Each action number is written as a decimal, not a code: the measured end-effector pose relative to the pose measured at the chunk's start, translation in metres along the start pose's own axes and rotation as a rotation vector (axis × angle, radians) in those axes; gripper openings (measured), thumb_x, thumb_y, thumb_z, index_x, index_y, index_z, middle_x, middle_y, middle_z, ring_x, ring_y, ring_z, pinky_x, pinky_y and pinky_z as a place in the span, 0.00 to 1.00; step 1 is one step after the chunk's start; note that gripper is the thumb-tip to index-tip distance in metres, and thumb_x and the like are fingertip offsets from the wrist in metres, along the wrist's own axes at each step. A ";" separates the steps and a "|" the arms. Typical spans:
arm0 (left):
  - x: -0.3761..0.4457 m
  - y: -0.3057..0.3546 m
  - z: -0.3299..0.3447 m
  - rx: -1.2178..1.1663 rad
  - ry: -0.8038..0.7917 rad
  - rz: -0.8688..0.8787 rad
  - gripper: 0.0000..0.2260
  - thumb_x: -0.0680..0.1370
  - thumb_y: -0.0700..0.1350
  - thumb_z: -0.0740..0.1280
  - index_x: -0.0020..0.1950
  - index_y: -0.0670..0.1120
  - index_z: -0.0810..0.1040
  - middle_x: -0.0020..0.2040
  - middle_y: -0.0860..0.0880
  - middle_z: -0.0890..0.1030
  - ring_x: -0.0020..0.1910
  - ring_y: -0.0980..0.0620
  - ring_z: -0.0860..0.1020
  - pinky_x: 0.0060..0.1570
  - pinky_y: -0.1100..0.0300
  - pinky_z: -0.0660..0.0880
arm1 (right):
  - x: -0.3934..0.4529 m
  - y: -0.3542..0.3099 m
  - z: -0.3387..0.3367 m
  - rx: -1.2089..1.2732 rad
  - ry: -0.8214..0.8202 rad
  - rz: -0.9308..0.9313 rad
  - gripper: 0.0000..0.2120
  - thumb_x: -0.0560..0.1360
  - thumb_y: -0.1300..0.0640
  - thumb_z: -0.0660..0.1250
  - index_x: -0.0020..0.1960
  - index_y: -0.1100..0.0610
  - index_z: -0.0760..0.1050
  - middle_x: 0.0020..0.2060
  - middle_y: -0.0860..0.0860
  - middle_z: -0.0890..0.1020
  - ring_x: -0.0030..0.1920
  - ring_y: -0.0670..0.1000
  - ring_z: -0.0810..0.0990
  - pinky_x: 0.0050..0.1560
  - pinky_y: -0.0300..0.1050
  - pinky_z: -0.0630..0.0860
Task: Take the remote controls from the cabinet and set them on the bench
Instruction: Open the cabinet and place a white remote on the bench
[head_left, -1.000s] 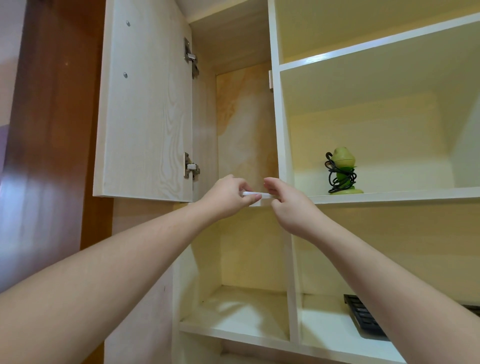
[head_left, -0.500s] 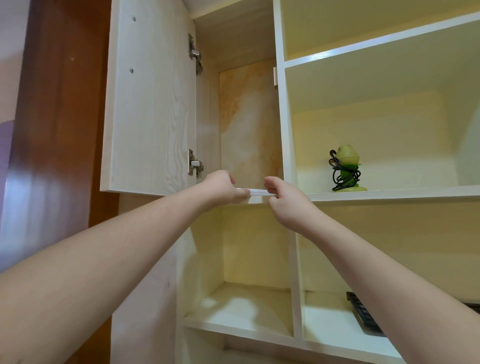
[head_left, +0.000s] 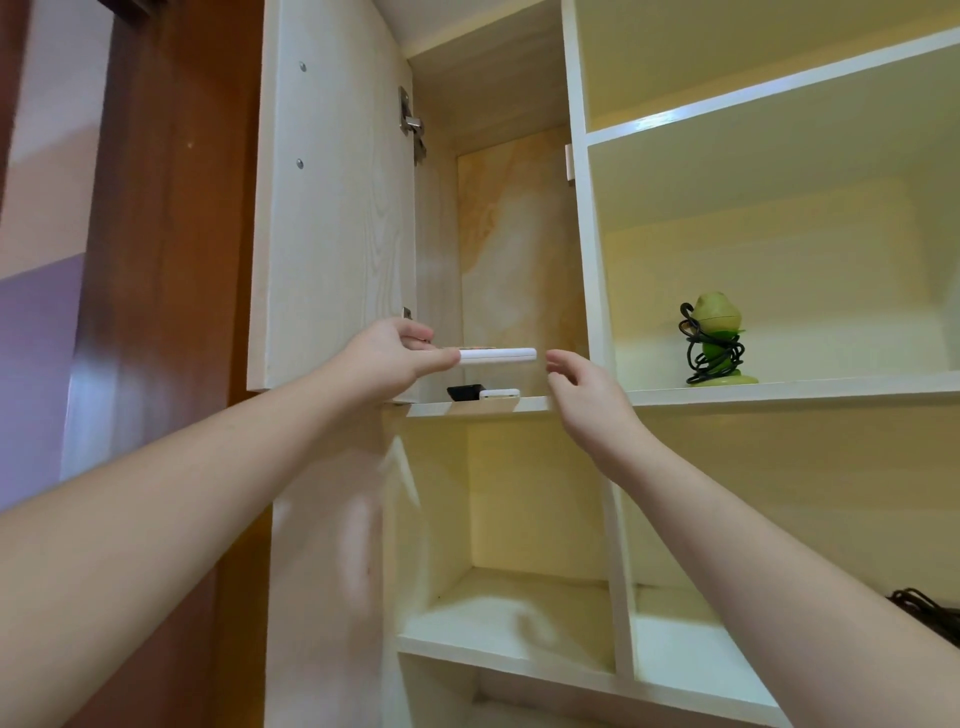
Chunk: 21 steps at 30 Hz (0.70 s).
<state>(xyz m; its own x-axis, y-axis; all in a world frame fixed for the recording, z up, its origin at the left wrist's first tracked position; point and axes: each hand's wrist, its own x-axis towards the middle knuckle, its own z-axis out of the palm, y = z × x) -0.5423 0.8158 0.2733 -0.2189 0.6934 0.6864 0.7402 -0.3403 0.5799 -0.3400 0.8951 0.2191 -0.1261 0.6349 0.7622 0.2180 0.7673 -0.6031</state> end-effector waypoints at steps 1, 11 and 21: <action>-0.002 -0.001 -0.004 -0.006 -0.009 0.003 0.25 0.72 0.57 0.73 0.65 0.50 0.75 0.52 0.56 0.83 0.52 0.61 0.76 0.42 0.67 0.68 | 0.001 -0.001 0.002 0.059 0.004 0.036 0.20 0.80 0.56 0.53 0.71 0.53 0.67 0.64 0.48 0.75 0.60 0.48 0.74 0.55 0.39 0.70; -0.021 -0.005 -0.019 -0.085 -0.117 0.062 0.26 0.72 0.55 0.74 0.68 0.51 0.72 0.51 0.60 0.83 0.56 0.62 0.75 0.48 0.66 0.68 | -0.004 -0.021 0.006 0.730 -0.071 0.274 0.12 0.82 0.57 0.56 0.59 0.63 0.73 0.52 0.57 0.80 0.53 0.52 0.82 0.56 0.43 0.77; -0.046 -0.022 -0.029 -0.151 -0.185 0.098 0.24 0.73 0.48 0.75 0.67 0.52 0.74 0.61 0.53 0.79 0.59 0.58 0.78 0.60 0.61 0.73 | -0.035 -0.032 0.009 0.821 -0.084 0.346 0.08 0.80 0.63 0.60 0.52 0.64 0.78 0.45 0.57 0.83 0.48 0.51 0.82 0.48 0.38 0.81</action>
<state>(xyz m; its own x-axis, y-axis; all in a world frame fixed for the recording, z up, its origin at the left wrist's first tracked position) -0.5666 0.7730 0.2414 -0.0204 0.7519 0.6589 0.6458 -0.4932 0.5829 -0.3512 0.8491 0.2101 -0.2593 0.8227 0.5058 -0.5005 0.3334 -0.7989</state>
